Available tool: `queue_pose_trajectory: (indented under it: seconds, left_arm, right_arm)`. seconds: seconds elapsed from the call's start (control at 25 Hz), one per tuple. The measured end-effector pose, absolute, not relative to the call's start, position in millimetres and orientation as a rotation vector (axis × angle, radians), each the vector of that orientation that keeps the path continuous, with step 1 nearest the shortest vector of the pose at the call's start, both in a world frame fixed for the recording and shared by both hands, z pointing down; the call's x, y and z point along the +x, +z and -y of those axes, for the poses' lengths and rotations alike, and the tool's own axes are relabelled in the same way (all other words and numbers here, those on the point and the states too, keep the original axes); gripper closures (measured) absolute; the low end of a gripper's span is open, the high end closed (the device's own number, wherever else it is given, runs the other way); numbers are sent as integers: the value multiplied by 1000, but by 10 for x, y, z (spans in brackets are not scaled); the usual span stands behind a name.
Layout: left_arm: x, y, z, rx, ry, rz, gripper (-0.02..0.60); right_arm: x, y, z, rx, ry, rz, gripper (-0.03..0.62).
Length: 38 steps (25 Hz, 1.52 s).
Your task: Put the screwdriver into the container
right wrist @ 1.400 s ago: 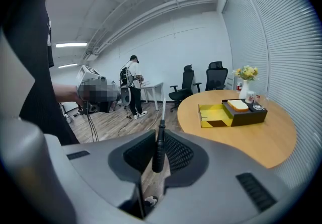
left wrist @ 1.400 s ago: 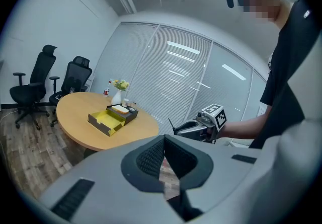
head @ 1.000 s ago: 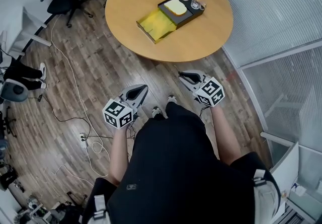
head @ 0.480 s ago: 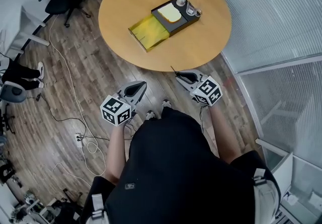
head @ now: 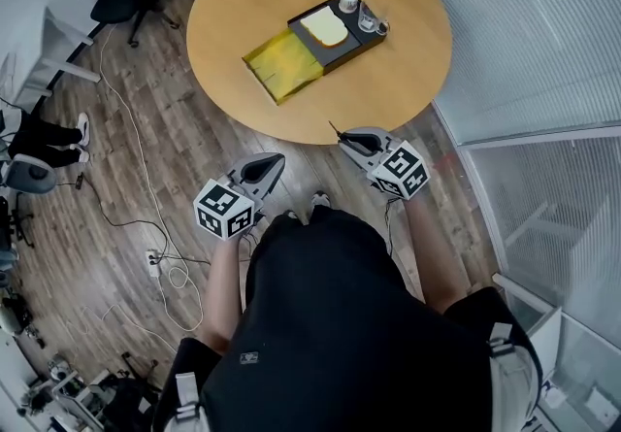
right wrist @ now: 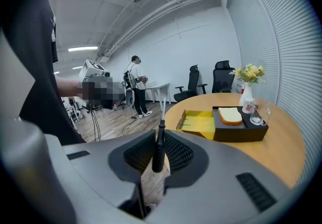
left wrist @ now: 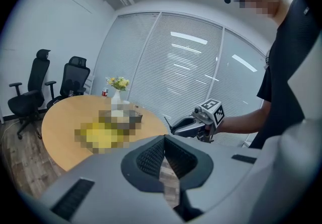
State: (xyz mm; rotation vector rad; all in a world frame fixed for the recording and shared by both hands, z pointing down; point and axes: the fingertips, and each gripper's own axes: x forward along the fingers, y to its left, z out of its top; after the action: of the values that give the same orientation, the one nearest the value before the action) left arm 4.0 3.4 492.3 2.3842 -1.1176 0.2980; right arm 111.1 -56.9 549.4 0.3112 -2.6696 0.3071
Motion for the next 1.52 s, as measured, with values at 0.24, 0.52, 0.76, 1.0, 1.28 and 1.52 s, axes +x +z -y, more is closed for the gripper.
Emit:
queue_pose_trajectory:
  seconds: [0.24,0.52,0.76,1.0,1.28,1.52]
  left_arm:
    - [83,4950,114,2374,310,1126,577]
    - [121,4915,330,2388,297,1132,577]
    - [-4,4919,450,2414,298,1107,577]
    - [-328,4980,663,2415,259,1097,577]
    - [-789,5097,953,2420,244,1022,577]
    - [-1242,5110,1283,2433,241,942,577]
  right_arm:
    - [1240,5554,772,331,261,2653,543]
    - [1250,5568,842,301,236,2643,543]
    - [1073,5585,939,320,227,2642,543]
    - [782,5595,1082,323,197,2615,543]
    - [394,5672,1364,399,235,2572,543]
    - [-23,5797,1593,455,243,2510,543]
